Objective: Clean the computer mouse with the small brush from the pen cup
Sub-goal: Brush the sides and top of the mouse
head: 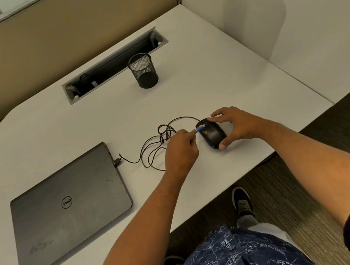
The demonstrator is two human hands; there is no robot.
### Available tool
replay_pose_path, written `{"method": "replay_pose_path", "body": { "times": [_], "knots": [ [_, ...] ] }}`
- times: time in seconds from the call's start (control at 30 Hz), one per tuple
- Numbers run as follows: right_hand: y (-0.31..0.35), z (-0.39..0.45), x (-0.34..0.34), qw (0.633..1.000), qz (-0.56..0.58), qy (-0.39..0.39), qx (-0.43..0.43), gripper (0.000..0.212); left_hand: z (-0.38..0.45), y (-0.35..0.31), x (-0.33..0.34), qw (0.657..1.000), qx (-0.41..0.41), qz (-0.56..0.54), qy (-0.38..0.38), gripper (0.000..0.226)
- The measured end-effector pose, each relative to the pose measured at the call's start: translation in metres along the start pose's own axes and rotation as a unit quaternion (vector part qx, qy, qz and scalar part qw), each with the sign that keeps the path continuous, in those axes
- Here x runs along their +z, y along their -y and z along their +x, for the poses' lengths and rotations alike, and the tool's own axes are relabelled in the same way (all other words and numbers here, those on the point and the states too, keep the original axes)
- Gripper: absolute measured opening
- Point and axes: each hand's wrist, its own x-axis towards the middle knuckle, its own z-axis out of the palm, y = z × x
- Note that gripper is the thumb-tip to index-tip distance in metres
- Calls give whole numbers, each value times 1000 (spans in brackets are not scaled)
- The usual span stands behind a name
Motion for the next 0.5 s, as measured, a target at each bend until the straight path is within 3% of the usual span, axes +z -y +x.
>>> {"method": "replay_pose_path", "body": {
  "times": [0.2,0.4,0.5],
  "knots": [
    [-2,1,1,1000,-1,1,3,104,-5,3,-12,997,18,13,69,27],
    [-5,4,1,1000,6,9,3,108,-6,4,-17,998,23,32,-41,22],
    [-7,4,2,1000,8,13,8,112,-3,-1,-12,998,18,34,-53,26]
  ]
}}
